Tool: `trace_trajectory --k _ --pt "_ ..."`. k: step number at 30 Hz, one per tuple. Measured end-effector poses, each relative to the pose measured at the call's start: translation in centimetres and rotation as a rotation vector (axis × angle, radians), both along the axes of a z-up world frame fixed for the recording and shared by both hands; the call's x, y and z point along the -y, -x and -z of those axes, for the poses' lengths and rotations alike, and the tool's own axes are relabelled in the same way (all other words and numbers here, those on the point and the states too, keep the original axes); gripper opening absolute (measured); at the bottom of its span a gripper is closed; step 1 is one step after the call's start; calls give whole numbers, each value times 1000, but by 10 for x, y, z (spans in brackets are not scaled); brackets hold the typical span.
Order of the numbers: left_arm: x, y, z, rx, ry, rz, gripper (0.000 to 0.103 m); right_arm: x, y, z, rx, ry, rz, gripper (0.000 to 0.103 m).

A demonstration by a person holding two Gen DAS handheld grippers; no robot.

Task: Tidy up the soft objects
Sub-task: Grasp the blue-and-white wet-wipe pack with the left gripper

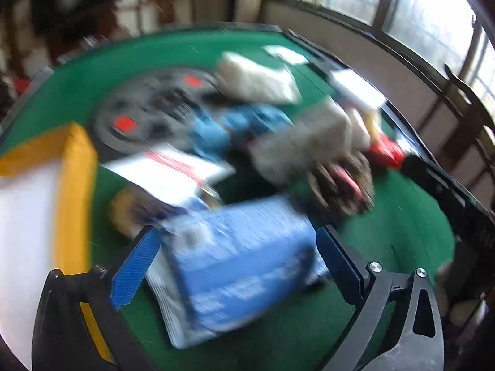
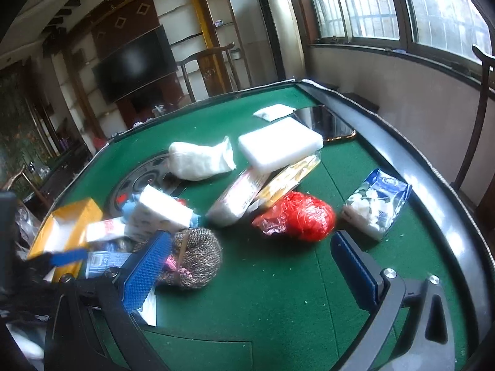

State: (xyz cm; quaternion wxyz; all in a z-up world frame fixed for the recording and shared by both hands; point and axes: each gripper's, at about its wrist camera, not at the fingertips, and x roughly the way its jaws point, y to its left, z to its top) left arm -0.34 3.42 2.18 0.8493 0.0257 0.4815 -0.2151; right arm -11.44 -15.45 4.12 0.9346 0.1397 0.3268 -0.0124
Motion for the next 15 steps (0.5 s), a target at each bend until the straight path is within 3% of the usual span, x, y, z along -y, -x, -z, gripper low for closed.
trace_trajectory --k 4,7,10,13,15 --pt "13 45 -6 -80 64 237 95 8 -7 5 -25 -64 -8 102" --pt "7 70 -23 -23 54 271 95 16 -11 10 -50 -124 -11 102" --pt "11 75 -31 86 -20 249 96 25 -13 16 -77 -179 -1 102" --pt "32 61 -13 82 -90 261 96 32 -12 19 -87 -215 16 102" --pt "48 59 2 103 -199 276 95 37 -9 21 -87 -229 28 102"
